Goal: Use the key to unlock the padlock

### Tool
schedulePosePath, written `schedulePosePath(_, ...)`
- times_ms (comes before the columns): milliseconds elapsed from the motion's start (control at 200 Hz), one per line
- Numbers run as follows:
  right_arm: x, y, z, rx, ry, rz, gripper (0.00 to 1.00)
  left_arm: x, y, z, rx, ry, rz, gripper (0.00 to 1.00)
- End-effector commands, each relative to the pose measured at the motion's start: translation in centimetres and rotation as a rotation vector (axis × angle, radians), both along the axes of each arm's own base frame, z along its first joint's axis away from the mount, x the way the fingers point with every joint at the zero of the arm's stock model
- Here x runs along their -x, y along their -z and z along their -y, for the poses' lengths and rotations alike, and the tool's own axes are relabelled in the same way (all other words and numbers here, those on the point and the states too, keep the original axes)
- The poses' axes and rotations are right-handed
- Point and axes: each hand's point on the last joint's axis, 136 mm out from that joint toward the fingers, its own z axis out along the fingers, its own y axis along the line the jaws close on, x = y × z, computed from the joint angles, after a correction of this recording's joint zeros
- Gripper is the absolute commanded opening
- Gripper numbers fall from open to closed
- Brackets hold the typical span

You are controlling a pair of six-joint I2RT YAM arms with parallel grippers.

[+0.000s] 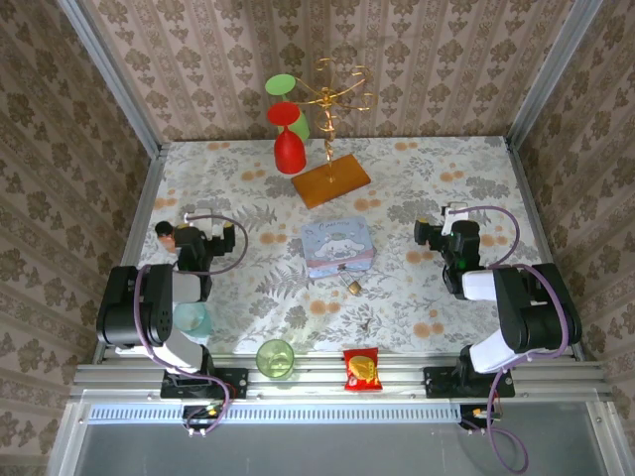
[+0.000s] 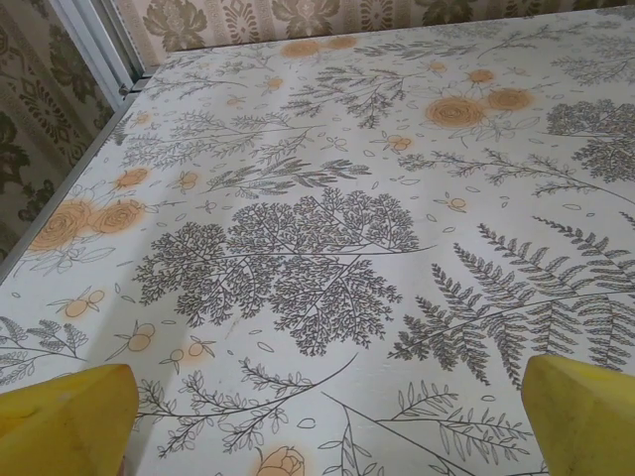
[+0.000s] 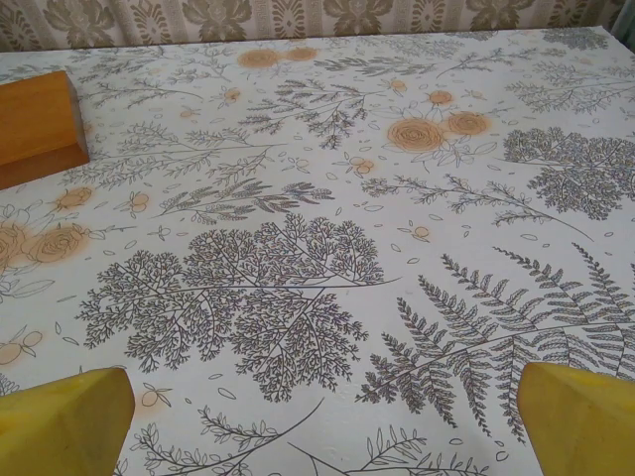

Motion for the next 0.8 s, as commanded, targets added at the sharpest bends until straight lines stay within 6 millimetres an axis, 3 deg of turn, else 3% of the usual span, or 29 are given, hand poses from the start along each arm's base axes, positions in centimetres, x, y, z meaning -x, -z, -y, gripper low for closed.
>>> schedulePosePath(0,-0.39,-0.79,0.12,0.020,0.008,0.030,1.00,-0.46,-0.74,0.36,-0.006,0.028,0.020,1.00)
schedulePosePath(795,-0.46,-0.83,0.12,0.017,0.007,0.030,1.00,-0.47,-0.73,0.39,-0.003,0.034,0.018,1.00)
